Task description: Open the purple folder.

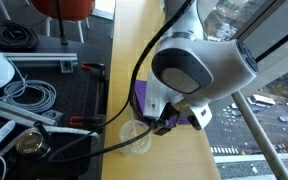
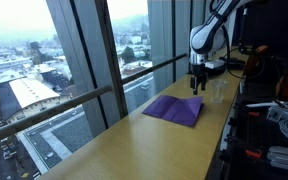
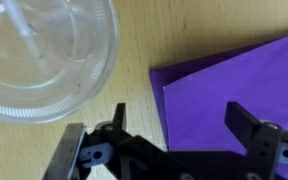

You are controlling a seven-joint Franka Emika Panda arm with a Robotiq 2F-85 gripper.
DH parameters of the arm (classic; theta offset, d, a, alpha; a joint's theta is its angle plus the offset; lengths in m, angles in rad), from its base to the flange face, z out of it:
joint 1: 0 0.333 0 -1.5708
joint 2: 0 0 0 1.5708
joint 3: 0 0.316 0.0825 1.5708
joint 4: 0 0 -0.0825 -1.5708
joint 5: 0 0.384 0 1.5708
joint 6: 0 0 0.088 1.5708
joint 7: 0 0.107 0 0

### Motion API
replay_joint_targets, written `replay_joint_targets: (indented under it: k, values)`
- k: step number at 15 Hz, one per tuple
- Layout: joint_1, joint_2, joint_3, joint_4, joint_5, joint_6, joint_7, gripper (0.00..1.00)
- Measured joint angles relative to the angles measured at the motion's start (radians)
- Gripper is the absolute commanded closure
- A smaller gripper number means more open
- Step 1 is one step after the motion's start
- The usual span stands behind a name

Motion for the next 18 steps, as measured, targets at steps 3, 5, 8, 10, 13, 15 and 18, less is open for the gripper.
replay_joint_targets:
  k: [3,5,8,10,13,15,18]
  values:
    - [-0.004,0.02,0.0,0.021,0.008,-0.027,-0.009,0.0]
    - [-0.006,0.037,0.001,0.036,0.01,-0.038,-0.012,0.0]
    - [-0.013,0.064,0.009,0.062,0.028,-0.041,-0.02,0.0]
    - [-0.025,0.078,0.025,0.08,0.056,-0.045,-0.033,0.0]
    - [-0.037,0.092,0.045,0.105,0.09,-0.06,-0.046,0.0]
    - [-0.038,0.099,0.052,0.115,0.103,-0.069,-0.049,0.0]
    - [-0.038,0.109,0.057,0.123,0.112,-0.093,-0.051,0.0]
